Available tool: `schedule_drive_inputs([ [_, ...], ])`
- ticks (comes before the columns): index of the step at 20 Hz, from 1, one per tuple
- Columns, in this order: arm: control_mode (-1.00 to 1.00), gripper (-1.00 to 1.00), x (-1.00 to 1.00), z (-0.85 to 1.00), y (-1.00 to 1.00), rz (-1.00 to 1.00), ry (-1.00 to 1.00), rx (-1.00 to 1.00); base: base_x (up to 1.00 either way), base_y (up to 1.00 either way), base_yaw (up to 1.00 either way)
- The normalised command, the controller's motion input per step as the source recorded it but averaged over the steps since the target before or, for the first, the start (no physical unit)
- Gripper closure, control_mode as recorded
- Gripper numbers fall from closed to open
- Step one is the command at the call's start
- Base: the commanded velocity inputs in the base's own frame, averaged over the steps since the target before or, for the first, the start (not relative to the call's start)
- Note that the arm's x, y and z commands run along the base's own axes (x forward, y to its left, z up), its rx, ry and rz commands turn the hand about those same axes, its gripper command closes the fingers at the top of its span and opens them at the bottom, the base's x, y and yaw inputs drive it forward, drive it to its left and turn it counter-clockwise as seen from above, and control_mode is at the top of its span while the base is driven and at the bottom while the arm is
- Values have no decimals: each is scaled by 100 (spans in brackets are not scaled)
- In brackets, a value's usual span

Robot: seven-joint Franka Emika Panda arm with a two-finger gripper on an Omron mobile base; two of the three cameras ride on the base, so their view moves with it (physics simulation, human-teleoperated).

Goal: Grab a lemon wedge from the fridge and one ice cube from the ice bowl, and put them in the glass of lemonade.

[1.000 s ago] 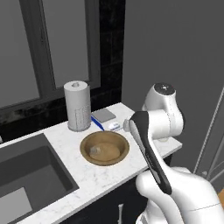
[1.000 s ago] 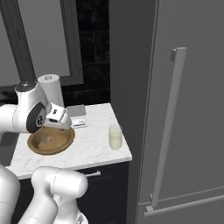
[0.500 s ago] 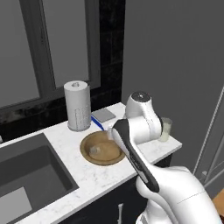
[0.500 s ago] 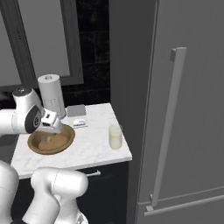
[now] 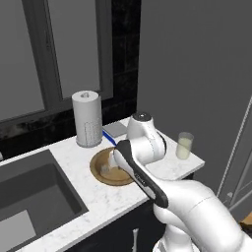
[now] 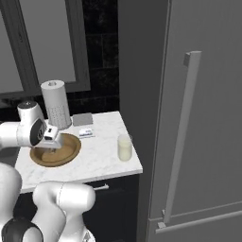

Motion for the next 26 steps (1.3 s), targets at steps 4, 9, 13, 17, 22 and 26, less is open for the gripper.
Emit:
schedule_drive_inputs([
  [4, -100, -100, 29, -34, 44, 6, 4, 1, 0, 0, 0],
  [9, -100, -100, 34, -13, 31, 2, 6, 2, 0, 0, 0],
  [13, -100, -100, 38, -17, 16, 0, 2, 0, 0, 0, 0],
  [17, -100, -100, 23, -21, 0, 0, 0, 0, 0, 0, 0],
  [22, -100, -100, 26, -24, 0, 0, 0, 0, 0, 0, 0],
  [26, -100, -100, 25, -20, 2, 0, 0, 0, 0, 0, 0],
])
